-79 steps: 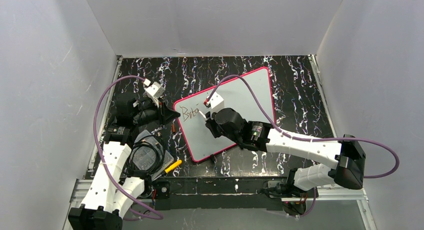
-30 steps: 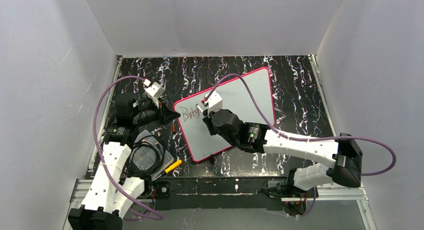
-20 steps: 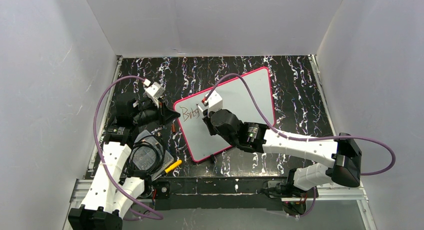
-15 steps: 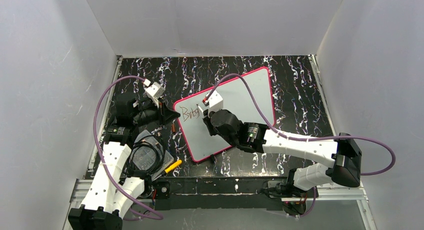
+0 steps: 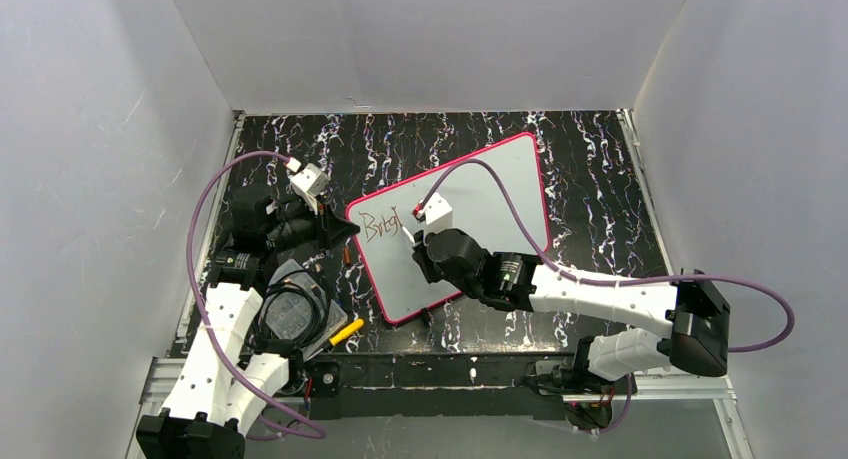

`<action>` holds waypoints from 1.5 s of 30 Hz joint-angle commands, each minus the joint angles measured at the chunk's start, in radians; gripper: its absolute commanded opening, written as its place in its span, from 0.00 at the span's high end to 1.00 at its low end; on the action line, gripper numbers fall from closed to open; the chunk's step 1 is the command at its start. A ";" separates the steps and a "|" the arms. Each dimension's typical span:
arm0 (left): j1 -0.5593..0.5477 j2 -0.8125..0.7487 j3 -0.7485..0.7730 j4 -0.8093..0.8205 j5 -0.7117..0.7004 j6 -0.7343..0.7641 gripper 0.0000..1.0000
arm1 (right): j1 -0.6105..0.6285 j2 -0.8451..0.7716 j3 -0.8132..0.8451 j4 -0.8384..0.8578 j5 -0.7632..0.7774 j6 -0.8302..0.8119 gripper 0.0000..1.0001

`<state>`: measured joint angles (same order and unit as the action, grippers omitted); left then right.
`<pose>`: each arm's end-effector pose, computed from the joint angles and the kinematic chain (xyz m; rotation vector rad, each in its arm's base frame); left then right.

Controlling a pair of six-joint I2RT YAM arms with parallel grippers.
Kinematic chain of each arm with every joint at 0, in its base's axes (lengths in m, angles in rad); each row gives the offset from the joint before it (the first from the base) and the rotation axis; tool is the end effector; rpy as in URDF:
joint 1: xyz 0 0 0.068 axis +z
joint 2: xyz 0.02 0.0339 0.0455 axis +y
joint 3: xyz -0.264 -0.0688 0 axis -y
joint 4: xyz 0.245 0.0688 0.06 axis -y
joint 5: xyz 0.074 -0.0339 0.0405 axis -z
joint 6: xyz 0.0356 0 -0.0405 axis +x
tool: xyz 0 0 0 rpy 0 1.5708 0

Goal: Write a sentence on the whiteboard

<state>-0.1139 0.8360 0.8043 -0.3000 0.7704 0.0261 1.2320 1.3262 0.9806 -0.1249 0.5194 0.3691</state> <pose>0.1799 -0.0455 0.3292 0.6472 1.7647 -0.7879 0.1165 0.2775 0.2955 -0.5362 1.9381 0.5065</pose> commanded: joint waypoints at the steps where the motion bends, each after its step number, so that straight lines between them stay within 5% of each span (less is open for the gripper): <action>1: -0.009 -0.016 -0.012 -0.050 -0.013 0.086 1.00 | -0.008 -0.008 -0.018 -0.011 0.019 0.026 0.99; 22: -0.010 -0.015 -0.013 -0.050 -0.014 0.086 1.00 | -0.009 0.036 0.099 0.016 0.104 -0.053 0.99; 45: -0.010 -0.020 -0.013 -0.050 -0.014 0.086 1.00 | -0.019 0.010 0.034 -0.027 0.103 0.023 0.99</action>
<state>-0.1139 0.8356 0.8043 -0.2996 0.7704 0.0261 1.2316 1.3487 1.0359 -0.1272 0.6060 0.3649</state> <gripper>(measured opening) 0.120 0.164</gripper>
